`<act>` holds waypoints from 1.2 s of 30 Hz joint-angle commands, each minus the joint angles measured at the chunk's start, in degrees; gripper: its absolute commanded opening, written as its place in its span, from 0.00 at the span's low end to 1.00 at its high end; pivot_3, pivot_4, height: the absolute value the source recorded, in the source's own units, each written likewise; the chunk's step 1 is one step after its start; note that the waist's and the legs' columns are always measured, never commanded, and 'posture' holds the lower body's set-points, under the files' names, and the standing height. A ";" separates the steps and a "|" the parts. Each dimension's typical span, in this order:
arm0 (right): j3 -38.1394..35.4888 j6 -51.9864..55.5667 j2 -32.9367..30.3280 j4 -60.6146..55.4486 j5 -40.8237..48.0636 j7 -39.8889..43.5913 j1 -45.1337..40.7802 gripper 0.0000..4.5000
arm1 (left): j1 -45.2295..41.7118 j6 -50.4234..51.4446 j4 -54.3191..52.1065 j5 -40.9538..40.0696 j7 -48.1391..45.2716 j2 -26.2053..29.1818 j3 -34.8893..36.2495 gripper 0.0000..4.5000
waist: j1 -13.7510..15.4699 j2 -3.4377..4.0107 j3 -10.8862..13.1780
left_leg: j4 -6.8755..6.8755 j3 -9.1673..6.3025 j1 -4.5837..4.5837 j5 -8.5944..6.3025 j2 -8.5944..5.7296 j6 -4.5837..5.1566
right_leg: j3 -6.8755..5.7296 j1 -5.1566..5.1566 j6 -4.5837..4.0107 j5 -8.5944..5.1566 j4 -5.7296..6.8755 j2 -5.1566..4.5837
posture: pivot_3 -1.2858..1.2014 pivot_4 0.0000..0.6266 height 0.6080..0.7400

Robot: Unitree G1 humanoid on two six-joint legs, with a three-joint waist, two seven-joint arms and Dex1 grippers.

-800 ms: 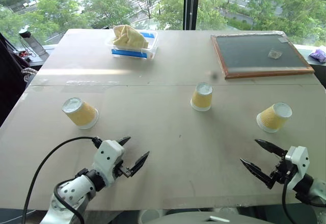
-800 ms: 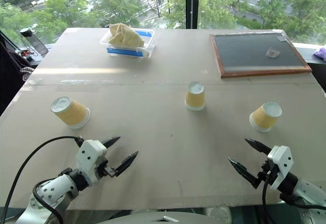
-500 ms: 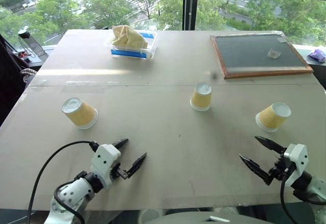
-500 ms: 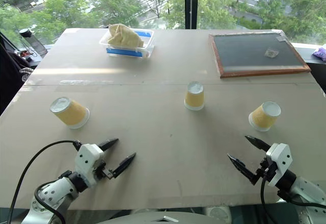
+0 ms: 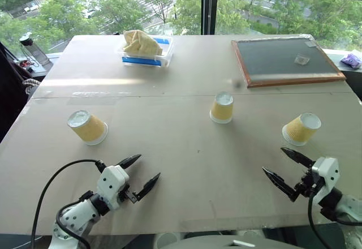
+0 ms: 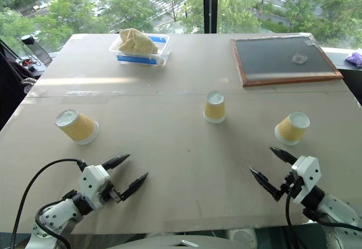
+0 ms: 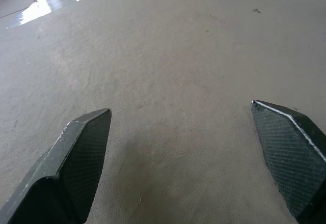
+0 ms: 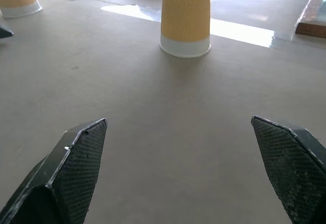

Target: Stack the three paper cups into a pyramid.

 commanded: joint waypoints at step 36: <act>23.44 8.53 20.33 30.19 -14.01 -8.13 -53.00 0.47 | -22.01 40.72 -15.12 -26.76 -14.91 22.85 16.89 1.00 | -1.33 -0.09 0.43 | -0.05 -0.37 -0.94 0.09 -0.22 -0.15 | -0.40 -0.77 -0.18 0.40 0.04 0.04 | 0.52 0.24 1.00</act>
